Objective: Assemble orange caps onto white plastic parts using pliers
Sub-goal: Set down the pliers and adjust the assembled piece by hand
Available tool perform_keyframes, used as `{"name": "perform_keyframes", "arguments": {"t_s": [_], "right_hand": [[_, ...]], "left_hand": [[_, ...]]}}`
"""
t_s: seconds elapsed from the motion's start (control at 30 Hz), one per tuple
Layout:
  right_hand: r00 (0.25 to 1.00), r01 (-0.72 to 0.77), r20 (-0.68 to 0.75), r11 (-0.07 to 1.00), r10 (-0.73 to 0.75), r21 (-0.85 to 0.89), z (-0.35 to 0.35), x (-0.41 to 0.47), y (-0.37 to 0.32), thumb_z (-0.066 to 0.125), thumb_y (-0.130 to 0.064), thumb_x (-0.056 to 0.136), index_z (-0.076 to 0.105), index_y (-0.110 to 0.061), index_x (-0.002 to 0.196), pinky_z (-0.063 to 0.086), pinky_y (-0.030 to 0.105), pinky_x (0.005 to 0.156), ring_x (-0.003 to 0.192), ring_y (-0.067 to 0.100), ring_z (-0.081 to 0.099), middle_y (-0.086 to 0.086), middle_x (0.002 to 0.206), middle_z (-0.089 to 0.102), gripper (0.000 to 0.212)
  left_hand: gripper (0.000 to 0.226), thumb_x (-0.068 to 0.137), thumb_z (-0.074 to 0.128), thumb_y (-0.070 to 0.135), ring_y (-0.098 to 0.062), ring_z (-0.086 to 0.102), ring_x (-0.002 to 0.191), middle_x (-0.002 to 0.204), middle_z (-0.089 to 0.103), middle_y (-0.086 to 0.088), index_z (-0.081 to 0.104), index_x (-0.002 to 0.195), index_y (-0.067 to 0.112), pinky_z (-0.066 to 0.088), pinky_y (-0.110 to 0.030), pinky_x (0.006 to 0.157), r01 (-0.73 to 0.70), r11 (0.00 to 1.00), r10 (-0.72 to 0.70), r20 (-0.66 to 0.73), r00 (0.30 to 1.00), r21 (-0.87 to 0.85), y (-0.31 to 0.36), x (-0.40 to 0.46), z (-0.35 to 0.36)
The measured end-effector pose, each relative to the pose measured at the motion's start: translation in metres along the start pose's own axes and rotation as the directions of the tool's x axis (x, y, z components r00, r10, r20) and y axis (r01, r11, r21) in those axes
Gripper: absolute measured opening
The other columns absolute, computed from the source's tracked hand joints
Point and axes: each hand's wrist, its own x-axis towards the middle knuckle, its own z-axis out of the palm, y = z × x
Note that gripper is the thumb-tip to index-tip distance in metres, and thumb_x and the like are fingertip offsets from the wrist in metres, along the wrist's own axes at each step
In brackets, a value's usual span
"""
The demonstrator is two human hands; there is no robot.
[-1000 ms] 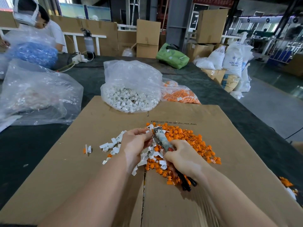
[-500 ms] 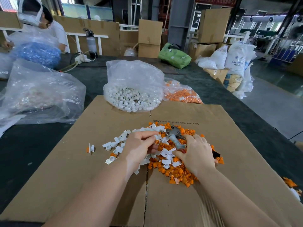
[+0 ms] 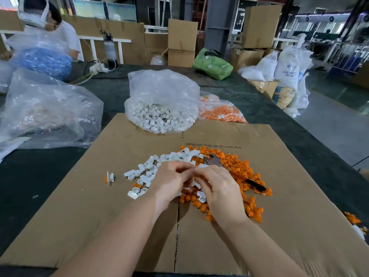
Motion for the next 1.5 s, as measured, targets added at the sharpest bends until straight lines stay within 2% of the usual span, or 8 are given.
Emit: {"name": "perform_keyframes", "arguments": {"t_s": [0.2, 0.3, 0.43, 0.73, 0.97, 1.2, 1.3, 1.5], "right_hand": [[0.999, -0.048, -0.014, 0.998, 0.049, 0.032, 0.004, -0.003, 0.0, 0.072, 0.004, 0.077, 0.07, -0.004, 0.076, 0.046, 0.025, 0.066, 0.072, 0.022, 0.061, 0.005, 0.074, 0.065, 0.008], [0.997, -0.079, 0.01, 0.992, 0.078, 0.102, 0.005, -0.004, -0.002, 0.069, 0.003, 0.079, 0.072, -0.003, 0.085, 0.049, 0.024, 0.073, 0.081, 0.021, 0.064, 0.006, 0.082, 0.068, 0.009], [0.989, -0.147, 0.034, 0.977, 0.143, 0.157, 0.002, -0.005, -0.001, 0.066, 0.004, 0.082, 0.072, -0.003, 0.093, 0.054, 0.033, 0.075, 0.087, 0.019, 0.064, 0.004, 0.087, 0.07, 0.014], [0.997, -0.06, 0.058, 0.996, 0.056, 0.062, -0.003, -0.006, -0.01, 0.075, 0.002, 0.074, 0.073, -0.005, 0.086, 0.049, 0.023, 0.074, 0.081, 0.019, 0.064, 0.005, 0.082, 0.068, 0.014], [0.999, -0.023, 0.041, 1.0, 0.023, 0.007, -0.003, -0.005, -0.017, 0.075, -0.003, 0.074, 0.07, -0.007, 0.075, 0.049, 0.029, 0.062, 0.07, 0.022, 0.06, 0.003, 0.071, 0.063, 0.007], [0.978, -0.159, 0.134, 0.987, 0.159, -0.006, -0.003, -0.007, -0.01, 0.068, -0.009, 0.084, 0.071, -0.008, 0.094, 0.048, 0.025, 0.071, 0.091, 0.019, 0.06, 0.002, 0.094, 0.067, 0.01], [0.971, -0.195, 0.134, 0.98, 0.198, -0.039, -0.003, -0.009, -0.005, 0.065, -0.006, 0.085, 0.071, -0.009, 0.094, 0.043, 0.02, 0.072, 0.094, 0.018, 0.059, 0.001, 0.094, 0.066, 0.011], [0.965, -0.207, 0.153, 0.976, 0.214, -0.062, 0.0, -0.009, -0.004, 0.061, -0.004, 0.086, 0.071, -0.01, 0.094, 0.043, 0.019, 0.072, 0.092, 0.016, 0.058, 0.0, 0.091, 0.065, 0.014]], "left_hand": [[0.041, 0.077, 0.068, -0.001, -0.006, 0.062, 0.08, 0.09, 0.066, 0.006, 0.068, 0.106, 0.028, 0.05, -0.016, 0.073, -0.086, 0.977, 0.073, 0.073, 0.995, 0.196, -0.01, -0.011, -0.007], [0.034, 0.077, 0.073, 0.005, -0.009, 0.059, 0.076, 0.078, 0.062, 0.008, 0.068, 0.105, 0.022, 0.047, -0.019, 0.073, -0.186, 0.917, 0.185, 0.036, 0.982, 0.353, -0.011, -0.014, -0.005], [0.032, 0.077, 0.074, 0.003, -0.004, 0.058, 0.073, 0.074, 0.059, 0.015, 0.067, 0.1, 0.024, 0.045, -0.012, 0.071, -0.197, 0.924, 0.215, -0.016, 0.977, 0.329, -0.013, -0.016, -0.006], [0.033, 0.076, 0.075, 0.006, 0.009, 0.057, 0.074, 0.08, 0.06, 0.021, 0.063, 0.095, 0.031, 0.041, -0.003, 0.07, -0.243, 0.891, 0.282, -0.049, 0.958, 0.384, -0.015, -0.021, -0.003], [0.026, 0.078, 0.074, 0.009, 0.002, 0.057, 0.078, 0.082, 0.059, 0.019, 0.067, 0.101, 0.021, 0.041, -0.005, 0.072, -0.268, 0.852, 0.324, -0.052, 0.944, 0.451, -0.02, -0.024, -0.004], [0.033, 0.086, 0.065, 0.008, -0.004, 0.059, 0.075, 0.085, 0.063, 0.007, 0.058, 0.086, 0.041, 0.042, -0.013, 0.062, -0.114, 0.883, 0.285, -0.327, 0.901, 0.455, -0.027, -0.024, -0.057], [0.019, 0.086, 0.065, 0.008, -0.016, 0.059, 0.082, 0.095, 0.063, -0.004, 0.064, 0.09, 0.026, 0.046, -0.03, 0.077, 0.008, 0.819, 0.301, -0.442, 0.845, 0.573, -0.032, -0.019, -0.089], [0.015, 0.088, 0.062, 0.006, -0.029, 0.051, 0.101, 0.098, 0.042, -0.005, 0.072, 0.097, 0.013, 0.041, -0.034, 0.089, 0.225, 0.715, 0.24, -0.534, 0.811, 0.662, -0.052, -0.014, -0.113]]}}
